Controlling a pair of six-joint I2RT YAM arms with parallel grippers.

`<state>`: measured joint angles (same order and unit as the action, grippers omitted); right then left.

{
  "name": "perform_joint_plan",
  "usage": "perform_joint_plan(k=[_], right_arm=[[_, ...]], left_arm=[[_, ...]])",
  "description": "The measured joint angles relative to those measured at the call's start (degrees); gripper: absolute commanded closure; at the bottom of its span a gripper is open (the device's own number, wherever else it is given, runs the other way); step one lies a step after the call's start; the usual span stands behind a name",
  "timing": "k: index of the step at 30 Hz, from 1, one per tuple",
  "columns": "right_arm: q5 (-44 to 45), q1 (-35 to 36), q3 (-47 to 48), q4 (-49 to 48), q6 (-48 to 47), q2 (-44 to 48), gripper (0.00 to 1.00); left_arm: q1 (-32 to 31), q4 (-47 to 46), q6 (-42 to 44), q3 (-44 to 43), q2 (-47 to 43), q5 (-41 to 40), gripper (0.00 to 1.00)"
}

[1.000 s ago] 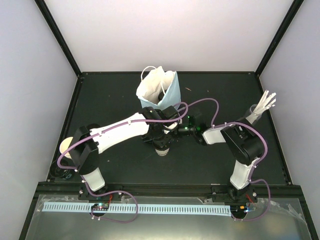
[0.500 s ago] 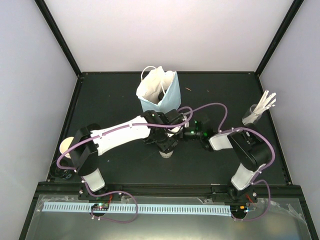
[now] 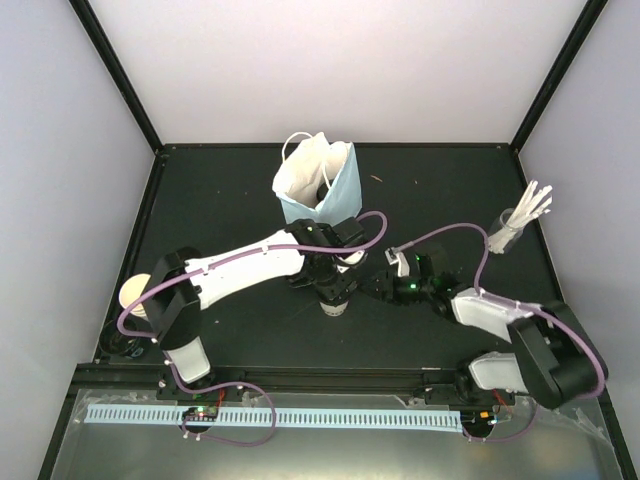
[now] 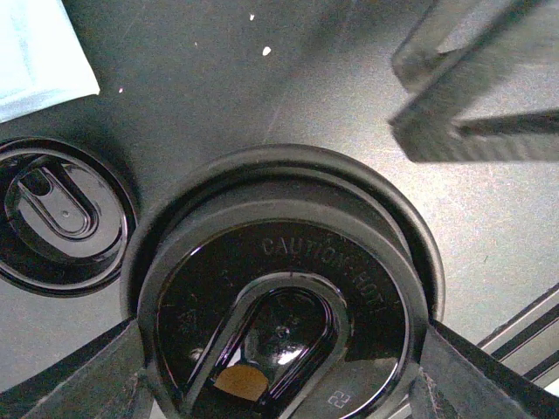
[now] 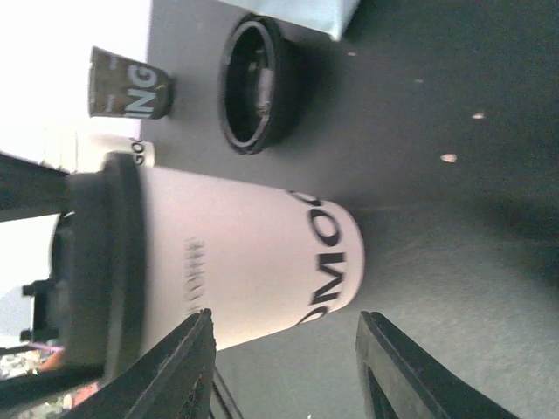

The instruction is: Pack the takeout coffee

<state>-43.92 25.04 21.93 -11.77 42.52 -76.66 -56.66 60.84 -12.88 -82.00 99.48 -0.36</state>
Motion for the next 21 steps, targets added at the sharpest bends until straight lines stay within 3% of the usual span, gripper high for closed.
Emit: perform_joint_plan(k=[6, 13, 21], right_arm=[[-0.74, 0.02, -3.28, 3.5, -1.97, 12.22, 0.5], [-1.22, 0.96, -6.38, 5.42, -0.87, 19.56, 0.5], [5.05, 9.9, -14.71, -1.09, 7.58, 28.98, 0.43]], left_arm=[[0.0, 2.14, -5.05, -2.78, 1.55, 0.13, 0.28], [0.0, 3.06, -13.86, -4.37, 2.67, -0.09, 0.29], [-0.35, 7.1, -21.84, -9.33, 6.36, -0.13, 0.29]])
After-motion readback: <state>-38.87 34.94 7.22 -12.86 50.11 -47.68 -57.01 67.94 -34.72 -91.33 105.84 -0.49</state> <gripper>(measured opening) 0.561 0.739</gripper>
